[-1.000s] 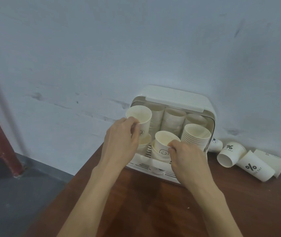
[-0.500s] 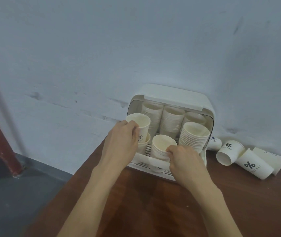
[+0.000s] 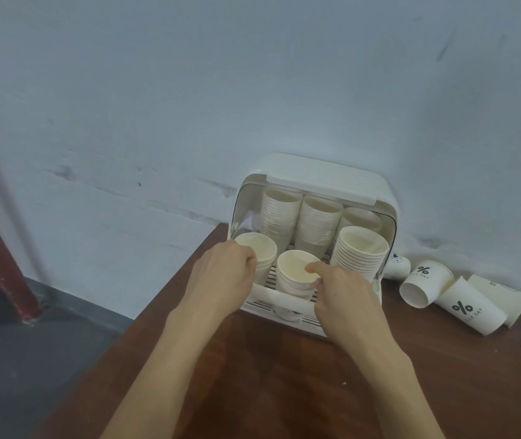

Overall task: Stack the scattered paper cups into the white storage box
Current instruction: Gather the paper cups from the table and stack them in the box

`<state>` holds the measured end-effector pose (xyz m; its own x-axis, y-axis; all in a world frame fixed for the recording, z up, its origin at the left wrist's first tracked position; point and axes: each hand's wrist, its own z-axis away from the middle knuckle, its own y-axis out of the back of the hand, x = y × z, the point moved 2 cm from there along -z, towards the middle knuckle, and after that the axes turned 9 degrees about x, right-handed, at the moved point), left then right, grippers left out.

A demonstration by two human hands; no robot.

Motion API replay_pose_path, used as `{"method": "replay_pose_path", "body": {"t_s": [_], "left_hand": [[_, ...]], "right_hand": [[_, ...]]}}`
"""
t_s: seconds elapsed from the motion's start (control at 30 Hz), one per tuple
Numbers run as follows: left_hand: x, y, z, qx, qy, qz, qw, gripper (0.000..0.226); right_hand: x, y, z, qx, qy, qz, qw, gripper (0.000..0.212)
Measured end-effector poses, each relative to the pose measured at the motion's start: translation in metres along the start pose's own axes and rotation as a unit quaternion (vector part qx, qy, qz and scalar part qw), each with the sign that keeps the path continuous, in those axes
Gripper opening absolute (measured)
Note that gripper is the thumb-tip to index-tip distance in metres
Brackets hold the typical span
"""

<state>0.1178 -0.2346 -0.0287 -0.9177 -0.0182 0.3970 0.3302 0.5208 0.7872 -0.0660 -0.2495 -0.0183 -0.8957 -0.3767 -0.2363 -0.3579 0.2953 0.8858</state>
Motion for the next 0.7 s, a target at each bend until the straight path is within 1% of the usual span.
{"method": "replay_pose_path", "body": {"t_s": [0.23,0.33,0.37,0.43,0.53,0.7], "left_hand": [[-0.003,-0.003,0.001,-0.021,0.003,-0.021,1.000,0.029],[-0.001,-0.001,0.001,-0.030,0.007,-0.004,1.000,0.025],[0.000,0.001,0.001,-0.030,0.009,0.007,0.999,0.027],[0.002,0.006,0.002,-0.013,0.004,0.026,1.000,0.032],[0.012,0.018,0.010,0.044,-0.005,0.064,0.997,0.030],[0.051,0.032,0.044,0.049,-0.023,0.088,0.995,0.029]], "right_hand": [[0.003,0.001,0.001,0.012,-0.013,-0.030,0.999,0.049],[0.005,0.003,0.003,0.026,-0.025,-0.032,0.999,0.048],[0.004,0.004,0.005,0.029,-0.026,-0.033,0.999,0.048],[0.002,0.006,0.012,0.031,-0.019,-0.030,0.999,0.049],[0.001,0.018,0.021,0.037,-0.014,-0.027,0.999,0.044],[0.010,0.049,0.042,0.043,-0.006,-0.017,0.999,0.040]]}}
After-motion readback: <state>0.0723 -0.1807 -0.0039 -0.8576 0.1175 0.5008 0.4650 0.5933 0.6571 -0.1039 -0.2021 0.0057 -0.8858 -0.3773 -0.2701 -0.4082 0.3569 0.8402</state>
